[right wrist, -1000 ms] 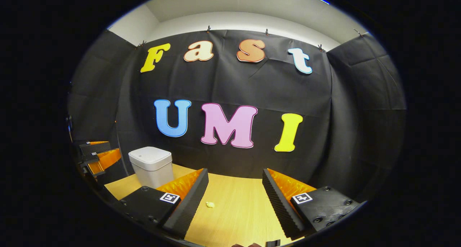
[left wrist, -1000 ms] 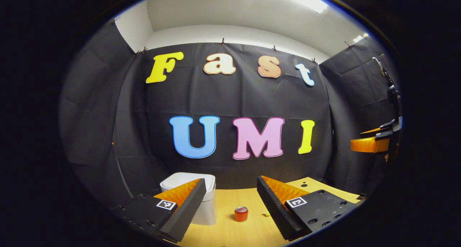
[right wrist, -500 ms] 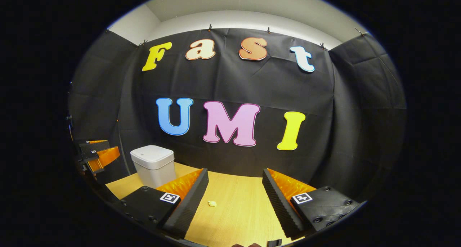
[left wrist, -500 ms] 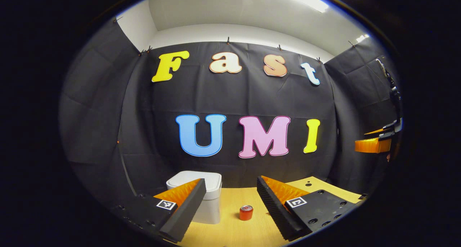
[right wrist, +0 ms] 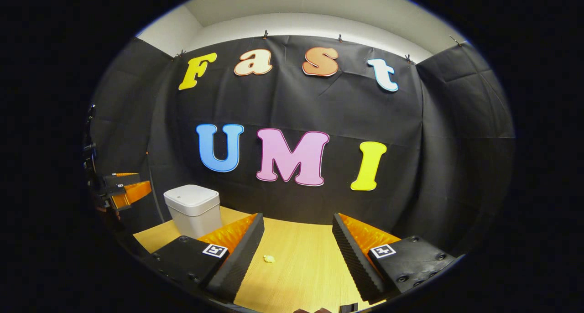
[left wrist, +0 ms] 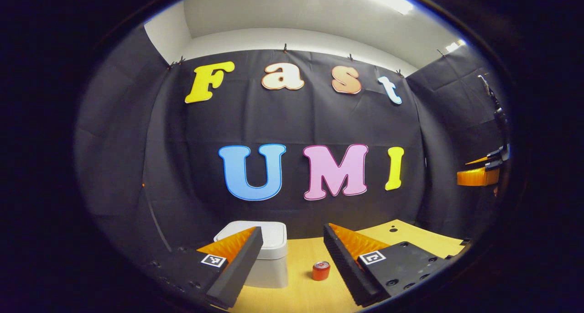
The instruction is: Press the lid of the desktop garbage bin to open it, pick up the crumpled paper on the desktop and throw it into the bin, then pick up the pop can on the desktop and drop it into the bin, and finally close the garbage bin lid.
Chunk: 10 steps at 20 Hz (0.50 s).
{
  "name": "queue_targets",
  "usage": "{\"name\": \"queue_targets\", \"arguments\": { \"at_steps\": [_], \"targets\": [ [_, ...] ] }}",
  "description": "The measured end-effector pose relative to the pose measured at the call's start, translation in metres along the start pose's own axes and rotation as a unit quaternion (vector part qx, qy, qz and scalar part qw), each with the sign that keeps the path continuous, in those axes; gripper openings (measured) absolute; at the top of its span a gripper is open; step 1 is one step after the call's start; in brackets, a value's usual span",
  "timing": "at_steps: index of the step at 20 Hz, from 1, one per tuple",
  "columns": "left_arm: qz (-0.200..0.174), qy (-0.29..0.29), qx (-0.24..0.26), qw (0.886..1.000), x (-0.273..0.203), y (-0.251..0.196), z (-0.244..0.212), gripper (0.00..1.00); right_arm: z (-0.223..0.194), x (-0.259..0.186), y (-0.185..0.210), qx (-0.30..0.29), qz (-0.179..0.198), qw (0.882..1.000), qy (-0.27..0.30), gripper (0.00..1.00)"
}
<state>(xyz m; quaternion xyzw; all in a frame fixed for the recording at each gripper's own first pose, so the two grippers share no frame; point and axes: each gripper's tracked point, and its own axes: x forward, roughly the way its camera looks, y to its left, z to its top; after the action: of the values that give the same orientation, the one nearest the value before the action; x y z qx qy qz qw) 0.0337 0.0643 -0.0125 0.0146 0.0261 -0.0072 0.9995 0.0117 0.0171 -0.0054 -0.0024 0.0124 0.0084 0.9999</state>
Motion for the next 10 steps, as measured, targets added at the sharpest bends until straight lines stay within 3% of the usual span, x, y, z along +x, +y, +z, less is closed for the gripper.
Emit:
{"name": "queue_targets", "arguments": {
  "at_steps": [1,2,3,4,5,8,10],
  "targets": [
    [0.0,0.007,-0.008,1.0,0.005,0.006,-0.003,0.84,0.001,0.001,0.002,0.0,-0.001,1.0,-0.001,0.96],
    [-0.003,0.012,-0.018,1.0,0.009,0.01,-0.005,0.69,0.0,0.001,0.003,0.0,-0.001,1.0,-0.001,0.96],
    [-0.004,0.013,-0.026,1.0,0.013,0.013,-0.007,0.62,0.0,0.002,0.004,-0.001,-0.002,1.0,-0.002,0.96],
    [-0.009,0.012,-0.033,0.999,0.019,0.016,-0.008,0.48,0.001,0.003,0.005,-0.003,-0.004,1.0,-0.002,0.96],
    [-0.015,0.015,-0.042,0.999,0.024,0.017,-0.012,0.42,0.0,0.004,0.004,-0.005,-0.004,1.0,-0.001,0.96],
    [-0.019,0.056,-0.08,0.995,0.047,0.032,-0.027,0.06,0.002,0.011,0.005,-0.007,0.0,1.0,-0.003,0.96],
    [-0.014,0.081,-0.064,0.995,0.068,0.05,-0.038,0.07,0.001,0.02,0.005,-0.002,0.004,1.0,-0.007,0.96]
  ]
}}
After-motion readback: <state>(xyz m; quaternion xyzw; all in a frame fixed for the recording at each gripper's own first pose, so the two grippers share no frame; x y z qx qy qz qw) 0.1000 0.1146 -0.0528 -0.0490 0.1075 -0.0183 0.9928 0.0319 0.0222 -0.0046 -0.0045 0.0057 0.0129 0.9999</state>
